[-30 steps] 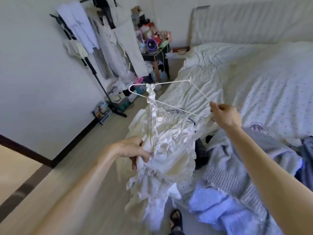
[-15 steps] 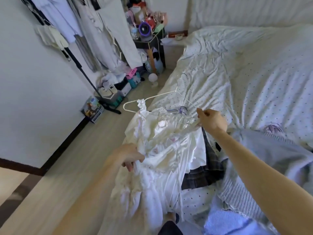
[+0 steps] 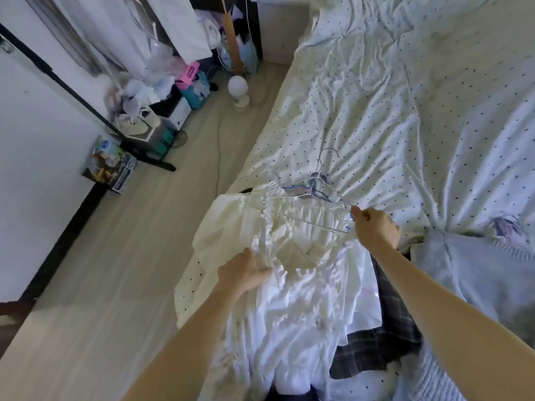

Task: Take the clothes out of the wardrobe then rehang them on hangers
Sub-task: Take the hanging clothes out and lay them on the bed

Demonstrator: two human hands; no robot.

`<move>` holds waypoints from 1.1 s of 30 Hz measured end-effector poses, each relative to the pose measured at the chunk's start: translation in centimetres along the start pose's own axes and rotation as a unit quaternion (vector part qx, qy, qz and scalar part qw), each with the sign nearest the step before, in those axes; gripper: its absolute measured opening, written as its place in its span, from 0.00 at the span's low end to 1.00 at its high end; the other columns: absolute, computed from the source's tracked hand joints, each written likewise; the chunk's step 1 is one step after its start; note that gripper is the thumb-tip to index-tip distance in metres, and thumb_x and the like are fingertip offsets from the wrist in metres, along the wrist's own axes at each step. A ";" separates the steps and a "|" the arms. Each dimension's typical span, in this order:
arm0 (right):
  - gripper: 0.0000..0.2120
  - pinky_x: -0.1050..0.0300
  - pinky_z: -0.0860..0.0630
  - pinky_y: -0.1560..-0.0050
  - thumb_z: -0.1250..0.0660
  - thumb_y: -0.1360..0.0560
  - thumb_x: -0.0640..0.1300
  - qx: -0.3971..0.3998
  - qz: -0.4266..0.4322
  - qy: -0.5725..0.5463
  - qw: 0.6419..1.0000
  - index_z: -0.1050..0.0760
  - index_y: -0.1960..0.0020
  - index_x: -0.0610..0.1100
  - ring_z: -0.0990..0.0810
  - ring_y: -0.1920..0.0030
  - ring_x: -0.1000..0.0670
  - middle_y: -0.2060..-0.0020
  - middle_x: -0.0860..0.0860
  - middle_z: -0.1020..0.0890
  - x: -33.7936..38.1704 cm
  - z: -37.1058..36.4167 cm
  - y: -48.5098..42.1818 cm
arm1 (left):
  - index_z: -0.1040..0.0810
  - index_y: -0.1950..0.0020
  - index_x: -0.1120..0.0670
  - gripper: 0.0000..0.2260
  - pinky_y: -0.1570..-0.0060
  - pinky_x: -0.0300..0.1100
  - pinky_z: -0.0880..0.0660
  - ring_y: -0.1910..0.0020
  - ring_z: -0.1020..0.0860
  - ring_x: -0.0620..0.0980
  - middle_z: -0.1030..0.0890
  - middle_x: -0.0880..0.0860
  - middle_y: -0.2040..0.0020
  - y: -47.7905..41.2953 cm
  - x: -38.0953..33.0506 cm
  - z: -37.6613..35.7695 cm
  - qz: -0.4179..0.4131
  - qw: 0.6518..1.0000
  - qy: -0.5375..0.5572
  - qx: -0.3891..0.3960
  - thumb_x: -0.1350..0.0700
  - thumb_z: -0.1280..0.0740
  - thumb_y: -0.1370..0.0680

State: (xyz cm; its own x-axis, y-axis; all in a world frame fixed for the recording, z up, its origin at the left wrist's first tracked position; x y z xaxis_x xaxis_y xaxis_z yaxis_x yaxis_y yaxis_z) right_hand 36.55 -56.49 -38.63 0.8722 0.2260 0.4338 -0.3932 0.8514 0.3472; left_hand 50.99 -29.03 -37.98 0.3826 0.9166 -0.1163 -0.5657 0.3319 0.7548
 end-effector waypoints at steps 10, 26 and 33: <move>0.25 0.50 0.30 0.48 0.42 0.19 0.61 0.007 -0.058 0.003 0.998 0.27 0.68 0.47 0.26 0.64 0.45 0.71 0.50 0.25 -0.4 -7.5 -9.7 | 0.45 0.19 0.50 0.34 0.25 0.60 0.42 0.21 0.45 0.59 0.47 0.56 0.19 -16.2 -3.9 6.4 -0.185 0.935 -0.034 -0.299 0.41 0.37 0.21; 0.26 0.41 0.39 0.30 0.47 0.23 0.69 0.095 -0.131 -0.006 0.987 0.38 0.28 0.62 0.38 0.29 0.43 0.29 0.49 0.32 -5.8 -15.3 -10.6 | 0.52 0.19 0.42 0.25 0.23 0.59 0.54 0.19 0.51 0.52 0.52 0.48 0.18 -26.9 -5.2 0.0 -0.179 0.953 -0.133 -0.206 0.41 0.55 0.16; 0.23 0.51 0.30 0.39 0.36 0.22 0.58 0.065 -0.034 -0.085 0.994 0.33 0.29 0.54 0.29 0.35 0.47 0.36 0.54 0.24 -6.5 -8.3 -5.7 | 0.47 0.19 0.41 0.23 0.23 0.63 0.54 0.19 0.53 0.52 0.51 0.50 0.18 -23.6 -7.9 2.8 -0.124 0.978 -0.117 -0.119 0.44 0.54 0.16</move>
State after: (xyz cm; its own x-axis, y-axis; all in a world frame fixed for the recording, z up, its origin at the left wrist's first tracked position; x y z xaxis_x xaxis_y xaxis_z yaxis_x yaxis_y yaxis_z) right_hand 35.54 -58.86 -50.37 0.8403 0.0780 0.5365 -0.3795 0.7913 0.4794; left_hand 63.39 -44.70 -53.12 0.6702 0.7346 -0.1056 -0.5781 0.6060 0.5465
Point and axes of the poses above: each hand's wrist, its own y-axis away from the middle knuckle, its own z-axis out of the back of the hand, x = y × z, the point moved 1 cm from there along -y, towards the middle knuckle
